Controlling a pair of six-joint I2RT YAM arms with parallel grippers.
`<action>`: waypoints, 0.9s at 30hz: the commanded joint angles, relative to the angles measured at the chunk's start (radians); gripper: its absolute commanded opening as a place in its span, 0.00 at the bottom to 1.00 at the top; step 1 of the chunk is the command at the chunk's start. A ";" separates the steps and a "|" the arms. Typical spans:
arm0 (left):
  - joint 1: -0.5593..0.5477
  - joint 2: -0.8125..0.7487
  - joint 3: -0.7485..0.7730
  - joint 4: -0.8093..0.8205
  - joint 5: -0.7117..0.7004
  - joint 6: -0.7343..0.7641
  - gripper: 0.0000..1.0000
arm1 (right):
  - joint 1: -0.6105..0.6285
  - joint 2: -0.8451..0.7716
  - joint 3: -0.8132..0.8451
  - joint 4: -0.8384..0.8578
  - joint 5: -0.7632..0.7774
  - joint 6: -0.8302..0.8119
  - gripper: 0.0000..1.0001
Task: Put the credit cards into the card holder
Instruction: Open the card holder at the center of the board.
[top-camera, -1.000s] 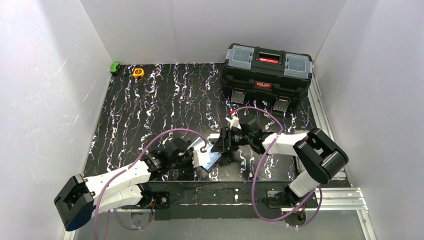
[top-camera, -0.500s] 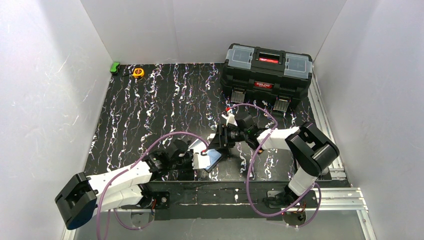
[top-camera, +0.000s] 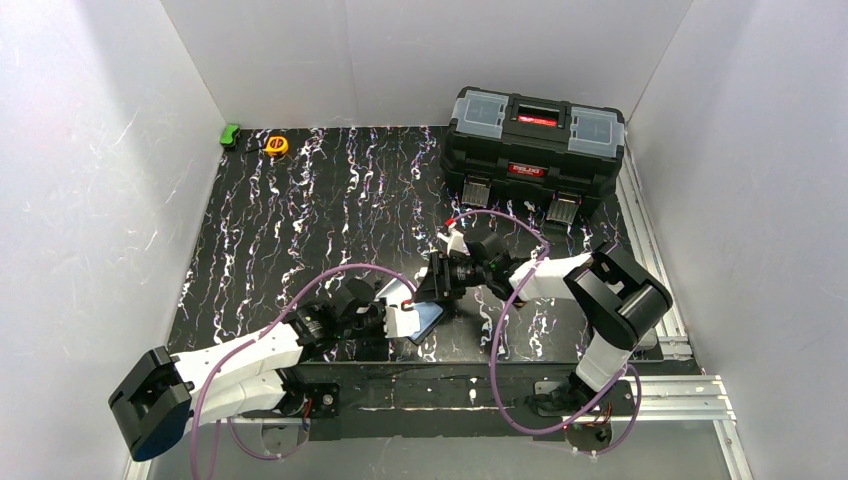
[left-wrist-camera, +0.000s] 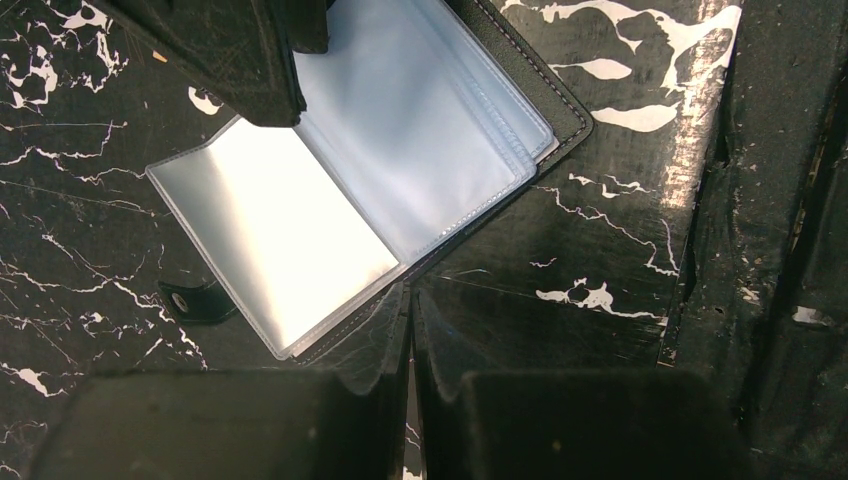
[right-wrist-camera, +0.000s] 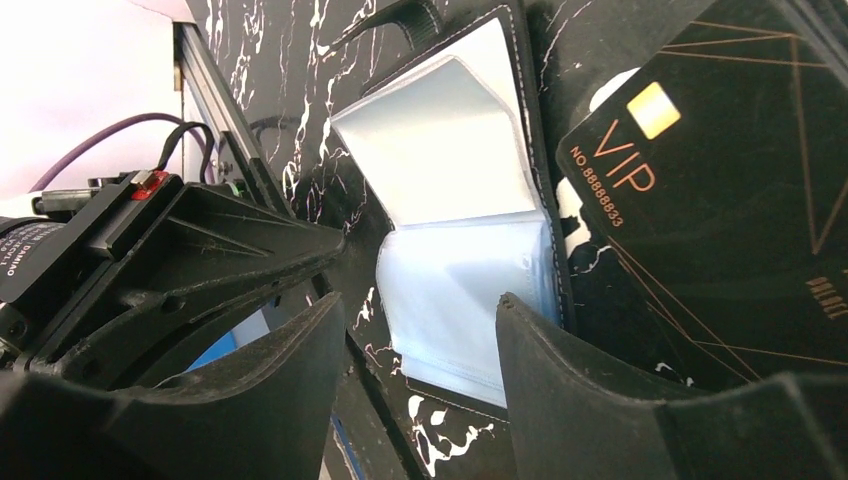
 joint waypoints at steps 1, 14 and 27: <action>0.001 -0.016 -0.007 -0.010 0.000 0.003 0.02 | 0.012 -0.002 0.023 0.054 -0.016 0.003 0.63; 0.011 -0.019 0.062 0.017 -0.096 -0.010 0.00 | -0.053 -0.195 0.050 -0.120 0.068 -0.080 0.64; 0.191 0.323 0.456 -0.023 0.019 -0.135 0.35 | -0.185 -0.406 -0.205 -0.095 0.198 0.147 0.97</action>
